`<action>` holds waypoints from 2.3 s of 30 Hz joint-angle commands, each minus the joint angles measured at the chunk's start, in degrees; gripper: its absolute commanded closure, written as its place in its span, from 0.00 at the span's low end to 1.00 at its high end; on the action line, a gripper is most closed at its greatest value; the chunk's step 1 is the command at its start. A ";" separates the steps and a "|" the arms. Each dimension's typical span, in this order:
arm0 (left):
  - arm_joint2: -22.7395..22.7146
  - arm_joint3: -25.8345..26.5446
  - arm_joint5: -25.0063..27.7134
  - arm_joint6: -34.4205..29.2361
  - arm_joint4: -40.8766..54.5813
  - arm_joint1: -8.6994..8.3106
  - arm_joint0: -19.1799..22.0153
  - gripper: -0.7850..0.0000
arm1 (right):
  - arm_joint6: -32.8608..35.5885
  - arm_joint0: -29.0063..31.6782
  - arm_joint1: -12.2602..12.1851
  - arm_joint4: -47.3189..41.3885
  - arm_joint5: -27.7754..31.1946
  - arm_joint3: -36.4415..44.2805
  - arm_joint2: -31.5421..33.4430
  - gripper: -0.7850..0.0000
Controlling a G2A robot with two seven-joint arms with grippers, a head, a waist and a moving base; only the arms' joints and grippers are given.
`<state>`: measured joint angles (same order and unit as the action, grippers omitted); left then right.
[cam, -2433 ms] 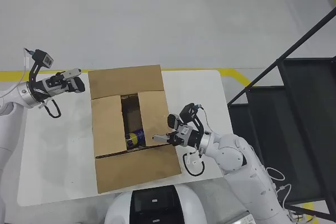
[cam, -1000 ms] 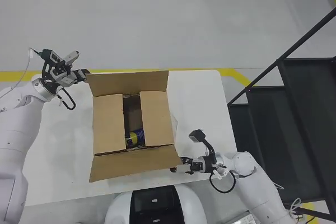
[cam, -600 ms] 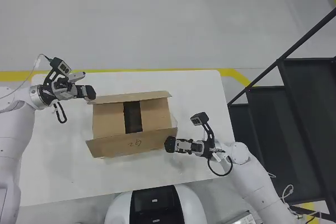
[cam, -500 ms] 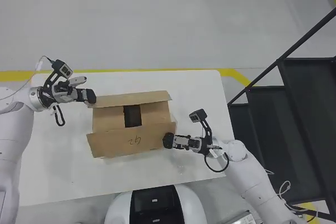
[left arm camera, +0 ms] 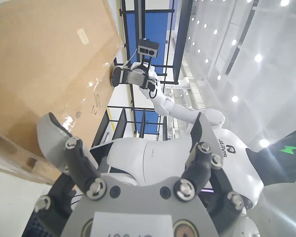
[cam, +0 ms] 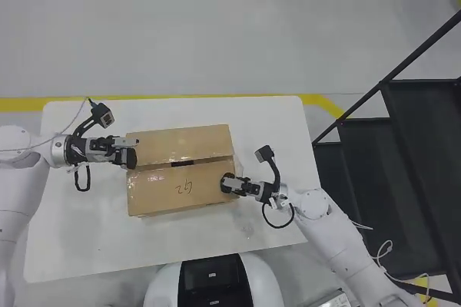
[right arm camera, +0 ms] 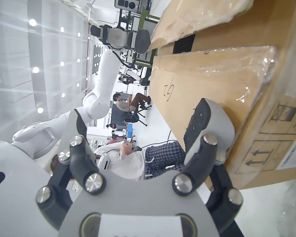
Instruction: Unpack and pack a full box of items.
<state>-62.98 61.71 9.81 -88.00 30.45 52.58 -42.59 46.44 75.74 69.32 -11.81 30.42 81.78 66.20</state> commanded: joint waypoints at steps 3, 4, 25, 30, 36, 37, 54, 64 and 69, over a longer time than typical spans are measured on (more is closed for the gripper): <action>0.67 -1.05 0.62 0.00 -2.13 -0.62 0.54 0.00 | -2.55 0.38 -0.11 2.11 -0.57 0.99 0.31 0.00; 0.99 -1.05 0.65 0.00 -2.27 -0.66 0.67 0.00 | -3.25 0.60 -0.15 2.42 -0.60 1.34 0.50 0.00; 5.23 1.87 0.74 0.10 -4.80 -2.48 1.06 0.00 | -8.95 5.74 -2.29 19.61 -0.46 7.46 7.44 0.00; 5.23 1.87 0.74 0.10 -4.80 -2.48 1.06 0.00 | -8.44 3.18 -2.08 23.13 1.19 4.94 4.65 0.00; 5.23 1.87 0.74 0.10 -4.80 -2.48 1.06 0.00 | -8.03 0.99 -2.00 22.90 2.09 3.00 3.27 0.00; 5.23 1.87 0.74 0.10 -4.80 -2.48 1.06 0.00 | -7.87 0.62 -2.04 23.22 2.04 2.75 3.27 0.00; 5.23 1.87 0.74 0.10 -4.80 -2.48 1.06 0.00 | -9.73 -9.58 0.23 14.20 -0.79 -10.64 -3.73 0.00; 5.23 1.87 0.74 0.10 -4.80 -2.48 1.06 0.00 | -21.10 -10.44 0.88 16.50 4.45 -13.38 -2.99 0.00; 5.23 1.87 0.74 0.10 -4.80 -2.48 1.06 0.00 | -26.12 -9.06 0.78 21.37 5.48 -11.36 -2.24 0.00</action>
<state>-57.75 63.59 10.55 -87.89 25.65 50.10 -41.53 21.10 66.43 70.09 9.05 35.84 70.14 63.88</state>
